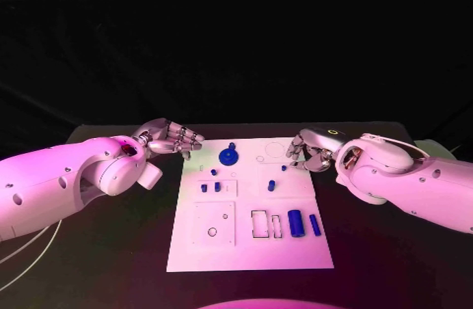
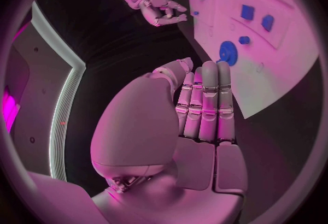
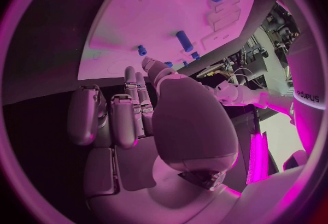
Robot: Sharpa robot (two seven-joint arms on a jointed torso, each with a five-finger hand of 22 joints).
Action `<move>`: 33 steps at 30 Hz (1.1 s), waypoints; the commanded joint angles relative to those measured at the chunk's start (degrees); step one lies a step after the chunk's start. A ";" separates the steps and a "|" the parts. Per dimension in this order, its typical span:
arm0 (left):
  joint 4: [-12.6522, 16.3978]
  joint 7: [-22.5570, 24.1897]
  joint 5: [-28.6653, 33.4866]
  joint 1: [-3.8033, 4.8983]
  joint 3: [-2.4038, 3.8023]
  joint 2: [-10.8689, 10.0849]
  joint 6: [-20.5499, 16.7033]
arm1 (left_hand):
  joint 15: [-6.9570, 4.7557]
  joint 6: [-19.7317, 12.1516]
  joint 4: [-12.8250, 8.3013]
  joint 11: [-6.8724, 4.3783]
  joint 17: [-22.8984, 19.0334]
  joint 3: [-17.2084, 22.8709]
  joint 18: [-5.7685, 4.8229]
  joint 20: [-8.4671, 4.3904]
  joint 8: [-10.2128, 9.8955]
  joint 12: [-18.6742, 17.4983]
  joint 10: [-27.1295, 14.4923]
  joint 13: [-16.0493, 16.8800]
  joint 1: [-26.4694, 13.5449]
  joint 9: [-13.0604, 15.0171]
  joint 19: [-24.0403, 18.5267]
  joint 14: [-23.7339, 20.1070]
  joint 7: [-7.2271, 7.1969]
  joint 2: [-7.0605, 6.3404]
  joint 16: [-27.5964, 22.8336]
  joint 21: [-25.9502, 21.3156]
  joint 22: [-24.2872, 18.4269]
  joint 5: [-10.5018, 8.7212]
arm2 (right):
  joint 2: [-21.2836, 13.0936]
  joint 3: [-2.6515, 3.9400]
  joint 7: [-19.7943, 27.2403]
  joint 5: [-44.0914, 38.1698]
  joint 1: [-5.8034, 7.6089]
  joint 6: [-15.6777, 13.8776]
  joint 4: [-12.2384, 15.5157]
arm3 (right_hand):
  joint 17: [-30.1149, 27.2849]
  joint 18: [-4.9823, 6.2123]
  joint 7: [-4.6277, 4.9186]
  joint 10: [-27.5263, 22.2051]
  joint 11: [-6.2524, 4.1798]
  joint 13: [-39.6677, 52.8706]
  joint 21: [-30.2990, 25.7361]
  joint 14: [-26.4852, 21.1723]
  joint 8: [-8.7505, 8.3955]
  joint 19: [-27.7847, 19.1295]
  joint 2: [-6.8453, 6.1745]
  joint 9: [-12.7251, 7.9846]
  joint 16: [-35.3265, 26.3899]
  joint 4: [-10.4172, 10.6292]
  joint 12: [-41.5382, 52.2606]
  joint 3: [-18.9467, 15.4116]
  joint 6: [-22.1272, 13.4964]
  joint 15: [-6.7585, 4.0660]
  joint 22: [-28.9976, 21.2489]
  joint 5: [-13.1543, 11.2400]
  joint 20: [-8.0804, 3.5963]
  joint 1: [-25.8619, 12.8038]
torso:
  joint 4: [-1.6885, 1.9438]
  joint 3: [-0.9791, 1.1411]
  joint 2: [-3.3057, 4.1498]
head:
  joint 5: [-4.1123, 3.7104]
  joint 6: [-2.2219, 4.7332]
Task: Assemble the parts on the task board
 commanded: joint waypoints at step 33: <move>4.01 7.03 17.77 -0.14 0.01 -1.49 3.04 | -0.20 -0.30 -2.05 -0.27 -0.32 -1.81 0.31 -0.13 0.42 2.74 -0.82 0.89 -0.18 -0.17 0.67 0.80 -0.21 1.87 -0.18 -0.54 -0.40 -0.30 | 5.88 0.02 -5.70 -13.85 -2.95 5.61 -2.61 | 1.79 -1.98 -0.15 4.26 -0.37 -2.69 6.07 3.63 -1.04 2.69 0.72 0.63 2.17 -1.88 -1.82 5.80 2.89 -0.14 8.97 1.61 -0.09 0.19 | -0.10 0.04 0.07 | -0.26 -1.25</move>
